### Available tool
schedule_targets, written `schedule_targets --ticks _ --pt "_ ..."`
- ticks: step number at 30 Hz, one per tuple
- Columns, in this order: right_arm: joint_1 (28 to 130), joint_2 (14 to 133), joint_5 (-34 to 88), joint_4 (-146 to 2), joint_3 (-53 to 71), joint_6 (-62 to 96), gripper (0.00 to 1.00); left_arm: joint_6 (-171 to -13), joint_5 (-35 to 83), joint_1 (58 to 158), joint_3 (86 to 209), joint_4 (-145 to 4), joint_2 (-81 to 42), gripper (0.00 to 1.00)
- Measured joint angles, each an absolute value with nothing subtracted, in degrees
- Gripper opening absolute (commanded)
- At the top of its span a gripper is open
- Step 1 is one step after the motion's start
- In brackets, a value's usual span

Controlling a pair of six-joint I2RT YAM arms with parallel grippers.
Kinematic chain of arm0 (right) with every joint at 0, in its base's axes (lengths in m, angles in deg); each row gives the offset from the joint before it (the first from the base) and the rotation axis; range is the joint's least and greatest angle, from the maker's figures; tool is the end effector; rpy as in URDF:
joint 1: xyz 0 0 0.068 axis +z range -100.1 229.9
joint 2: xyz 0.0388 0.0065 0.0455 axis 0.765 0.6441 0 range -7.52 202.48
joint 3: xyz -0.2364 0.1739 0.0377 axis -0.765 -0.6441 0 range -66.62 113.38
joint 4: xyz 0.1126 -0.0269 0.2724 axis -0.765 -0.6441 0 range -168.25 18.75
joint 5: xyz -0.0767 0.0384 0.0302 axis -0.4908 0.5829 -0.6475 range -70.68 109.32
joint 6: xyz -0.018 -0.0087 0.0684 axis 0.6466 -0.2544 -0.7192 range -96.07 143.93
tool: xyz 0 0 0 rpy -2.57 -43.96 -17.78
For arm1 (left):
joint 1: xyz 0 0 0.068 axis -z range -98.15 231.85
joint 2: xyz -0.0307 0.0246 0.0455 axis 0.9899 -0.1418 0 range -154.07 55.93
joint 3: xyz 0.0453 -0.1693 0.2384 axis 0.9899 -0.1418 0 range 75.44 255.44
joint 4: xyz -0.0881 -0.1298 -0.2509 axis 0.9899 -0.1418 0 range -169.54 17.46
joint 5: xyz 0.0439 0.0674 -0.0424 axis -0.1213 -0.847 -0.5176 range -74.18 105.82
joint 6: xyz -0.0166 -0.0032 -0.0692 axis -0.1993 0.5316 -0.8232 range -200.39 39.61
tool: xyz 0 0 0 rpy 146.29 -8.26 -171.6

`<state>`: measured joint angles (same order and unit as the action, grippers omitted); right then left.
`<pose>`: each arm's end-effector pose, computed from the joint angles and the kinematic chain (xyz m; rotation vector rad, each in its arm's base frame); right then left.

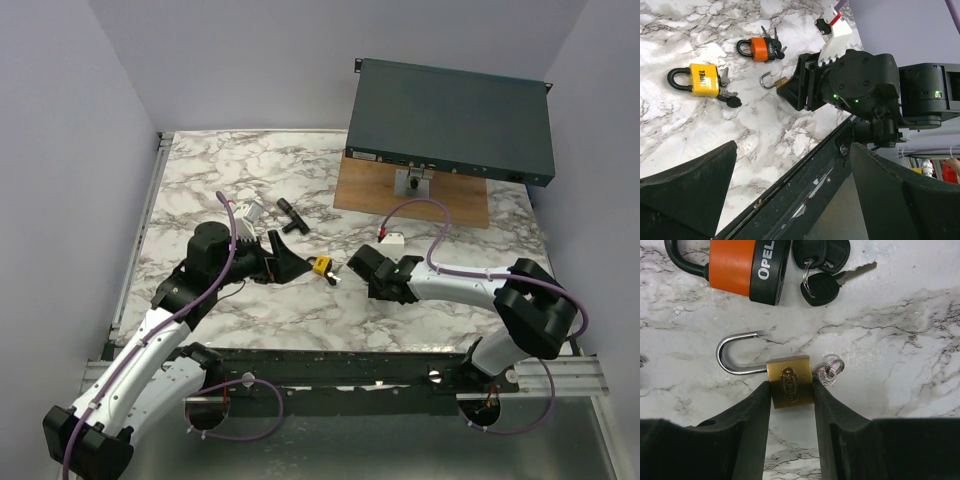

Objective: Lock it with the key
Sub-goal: Pick up the lock from the center of the board.

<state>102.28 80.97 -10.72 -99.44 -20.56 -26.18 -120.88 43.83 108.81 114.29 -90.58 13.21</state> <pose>0.2077 0.2213 0.1378 0.0658 2.5277 -0.0878 0.1748 -0.1198 0.3027 0.1038 2.1190 -1.2188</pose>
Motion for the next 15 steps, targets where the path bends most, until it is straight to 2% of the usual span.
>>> schedule_targets --ticks 4,7,11,15 --pt "102.3 81.0 -10.5 -99.5 -20.6 -26.1 0.3 -120.9 43.8 108.8 114.3 -90.6 12.9 0.93" --pt "102.3 80.6 -10.2 -99.3 -20.8 -26.1 0.16 -120.9 43.8 108.8 114.3 -90.6 12.7 0.93" --pt "102.3 78.8 -9.2 -99.8 -21.5 -26.0 0.02 -120.9 43.8 108.8 114.3 -90.5 12.5 0.92" --pt "102.3 74.7 -8.0 -100.0 -21.5 -25.1 0.01 -120.4 43.8 108.8 114.3 -90.4 12.0 0.9"
